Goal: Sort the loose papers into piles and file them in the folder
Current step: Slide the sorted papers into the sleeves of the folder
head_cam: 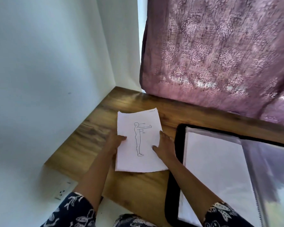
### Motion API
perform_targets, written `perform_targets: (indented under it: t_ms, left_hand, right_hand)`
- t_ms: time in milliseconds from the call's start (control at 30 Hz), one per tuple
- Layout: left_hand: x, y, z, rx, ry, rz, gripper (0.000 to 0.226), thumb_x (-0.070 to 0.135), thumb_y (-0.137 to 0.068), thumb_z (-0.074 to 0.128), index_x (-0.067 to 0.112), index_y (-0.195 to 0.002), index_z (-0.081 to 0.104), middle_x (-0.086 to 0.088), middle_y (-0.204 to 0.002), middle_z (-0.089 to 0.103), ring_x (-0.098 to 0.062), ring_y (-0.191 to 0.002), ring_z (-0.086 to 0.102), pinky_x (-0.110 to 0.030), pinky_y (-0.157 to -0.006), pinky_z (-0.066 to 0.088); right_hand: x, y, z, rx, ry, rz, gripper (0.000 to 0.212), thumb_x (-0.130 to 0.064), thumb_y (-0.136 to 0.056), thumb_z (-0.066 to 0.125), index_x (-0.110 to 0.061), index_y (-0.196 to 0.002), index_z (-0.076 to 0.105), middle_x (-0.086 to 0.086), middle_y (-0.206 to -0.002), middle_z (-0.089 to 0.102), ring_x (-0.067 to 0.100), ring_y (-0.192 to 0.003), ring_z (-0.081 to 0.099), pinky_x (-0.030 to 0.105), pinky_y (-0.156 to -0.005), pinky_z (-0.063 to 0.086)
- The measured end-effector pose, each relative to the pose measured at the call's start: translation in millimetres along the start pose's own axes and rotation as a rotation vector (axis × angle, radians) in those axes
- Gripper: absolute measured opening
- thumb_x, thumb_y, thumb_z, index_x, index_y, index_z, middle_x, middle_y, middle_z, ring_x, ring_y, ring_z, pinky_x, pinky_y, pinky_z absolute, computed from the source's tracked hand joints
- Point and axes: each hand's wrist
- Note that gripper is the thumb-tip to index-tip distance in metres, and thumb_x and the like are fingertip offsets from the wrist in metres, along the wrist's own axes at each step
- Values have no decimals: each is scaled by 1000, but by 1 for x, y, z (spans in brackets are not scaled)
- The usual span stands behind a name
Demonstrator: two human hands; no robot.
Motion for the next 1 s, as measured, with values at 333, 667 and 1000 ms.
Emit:
perform_targets:
  t_ms: [333,667,1000]
  left_hand:
    - [69,33,-10,-78,26,372,18,12,-85,70,12,-103,67,-7,-96,72,-18,-77,69,-32,-69,57]
    - [83,109,142,-398,248,135,23,24,-95,55,8,-97,72,-17,-102,72,-31,-93,68,-51,-93,52]
    - [25,184,347,-806,-367,739,45,44,-93,41,44,-137,36,22,-154,22,5,-142,18,-23,-119,13]
  right_hand:
    - [15,16,-62,71,-1237,-134,79,-13,-83,74,-45,-139,28,-3,-144,46,15,-127,51,42,-104,45]
    - [143,69,-166,178,-989,48,38,9,-87,56,-26,-92,70,-7,-108,66,18,-102,60,28,-83,52]
    - [267,119,-235,95,-1048,409,49,-60,-85,52,-17,-103,68,7,-97,73,21,-84,68,29,-69,51]
Point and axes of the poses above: each hand's wrist, its own y-axis away from the middle knuckle, its own z-axis out of the palm, x = y × z
